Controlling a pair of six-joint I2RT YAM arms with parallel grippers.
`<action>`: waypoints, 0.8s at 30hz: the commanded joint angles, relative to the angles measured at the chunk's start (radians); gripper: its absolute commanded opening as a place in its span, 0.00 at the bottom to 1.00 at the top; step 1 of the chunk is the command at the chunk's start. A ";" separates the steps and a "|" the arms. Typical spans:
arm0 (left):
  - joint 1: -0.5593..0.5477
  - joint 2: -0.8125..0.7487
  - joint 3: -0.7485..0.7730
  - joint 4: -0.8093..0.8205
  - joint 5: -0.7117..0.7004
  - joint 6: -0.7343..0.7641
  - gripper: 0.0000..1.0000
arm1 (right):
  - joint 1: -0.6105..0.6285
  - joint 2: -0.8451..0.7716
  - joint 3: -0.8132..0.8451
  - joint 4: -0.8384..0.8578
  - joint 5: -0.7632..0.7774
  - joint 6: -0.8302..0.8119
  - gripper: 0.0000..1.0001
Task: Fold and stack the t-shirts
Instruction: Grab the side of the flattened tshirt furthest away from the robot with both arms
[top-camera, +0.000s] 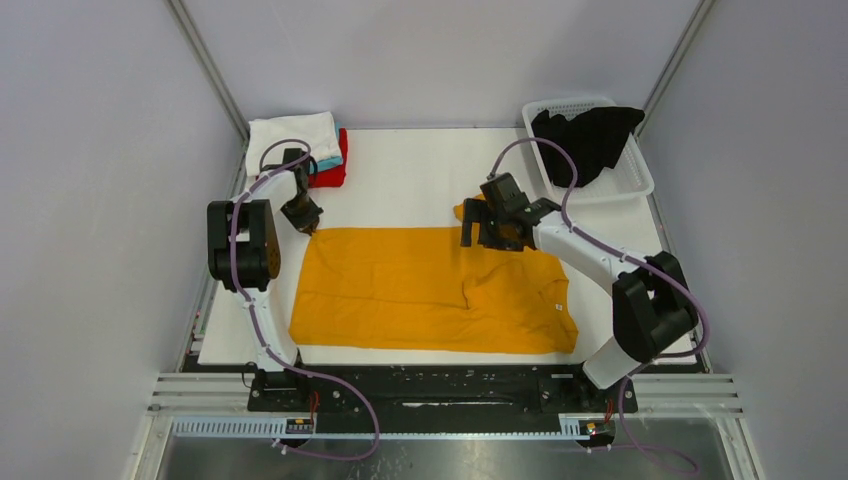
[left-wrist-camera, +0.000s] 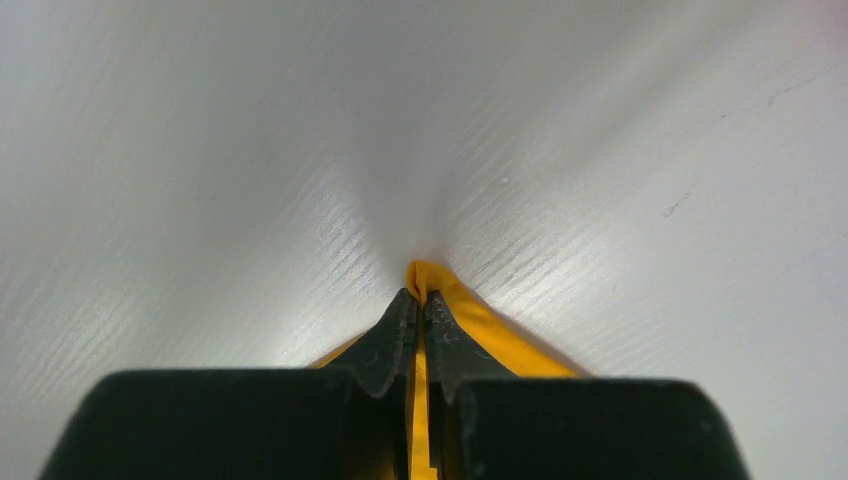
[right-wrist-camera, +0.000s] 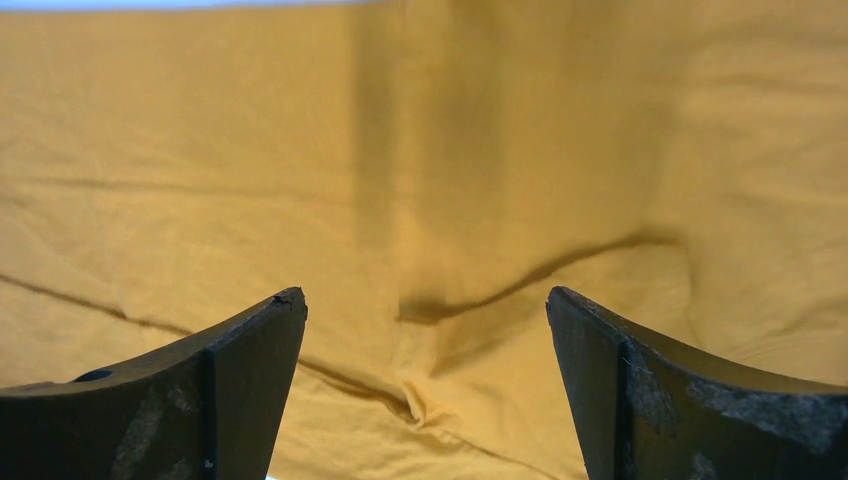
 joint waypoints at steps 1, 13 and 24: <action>0.003 0.022 0.016 -0.021 -0.032 0.010 0.00 | -0.043 0.094 0.200 -0.057 0.116 -0.107 1.00; 0.003 -0.040 -0.020 -0.020 -0.034 0.033 0.00 | -0.135 0.779 1.127 -0.392 0.225 -0.187 0.98; 0.004 -0.050 -0.049 0.016 -0.020 0.038 0.00 | -0.184 1.008 1.395 -0.511 0.174 -0.218 0.99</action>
